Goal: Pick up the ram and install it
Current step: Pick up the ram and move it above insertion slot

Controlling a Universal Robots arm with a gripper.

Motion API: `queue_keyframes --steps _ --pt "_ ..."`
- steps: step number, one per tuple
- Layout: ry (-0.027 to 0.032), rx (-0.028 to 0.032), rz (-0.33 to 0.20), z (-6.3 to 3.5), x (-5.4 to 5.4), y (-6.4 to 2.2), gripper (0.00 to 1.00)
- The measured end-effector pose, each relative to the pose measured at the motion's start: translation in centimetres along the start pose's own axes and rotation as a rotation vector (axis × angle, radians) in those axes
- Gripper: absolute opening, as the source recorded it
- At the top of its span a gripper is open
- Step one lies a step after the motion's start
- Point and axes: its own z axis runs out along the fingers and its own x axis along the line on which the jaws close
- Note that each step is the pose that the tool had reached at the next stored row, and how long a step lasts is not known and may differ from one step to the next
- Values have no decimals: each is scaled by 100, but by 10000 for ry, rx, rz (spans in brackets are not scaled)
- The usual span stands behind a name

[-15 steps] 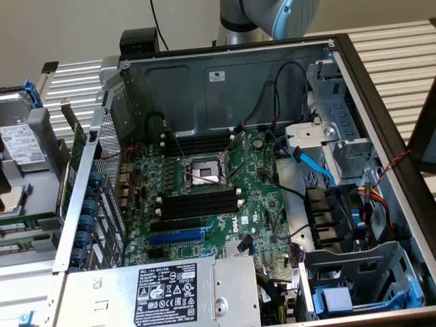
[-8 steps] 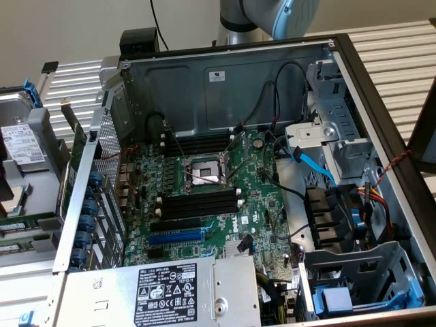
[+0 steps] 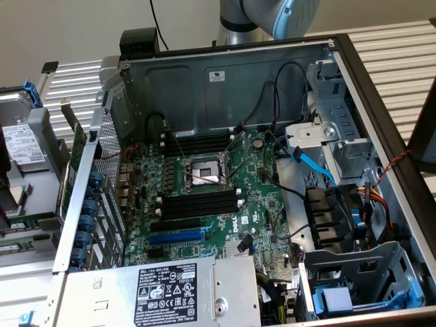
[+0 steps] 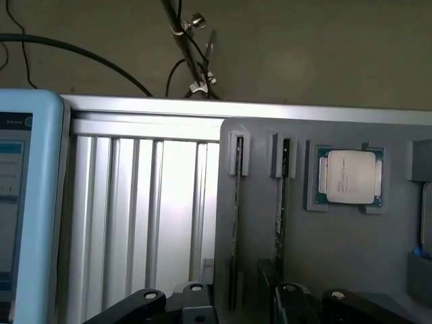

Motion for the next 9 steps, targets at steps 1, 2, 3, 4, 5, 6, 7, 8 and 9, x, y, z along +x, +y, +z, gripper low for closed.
queue_keyframes --steps 1,2,3,4,5,6,7,8,9 --pt "0 0 -1 18 0 2 38" --pt "-4 4 -1 35 1 8 38" --pt "-11 20 -2 50 2 15 38" --pt "-16 40 -1 65 4 22 38" --pt "-34 65 0 74 6 31 38" --pt "-75 98 2 83 11 44 38" --pt "-104 122 3 91 16 56 38" --pt "-137 146 4 101 21 68 38" --pt "-162 167 4 110 26 77 38"
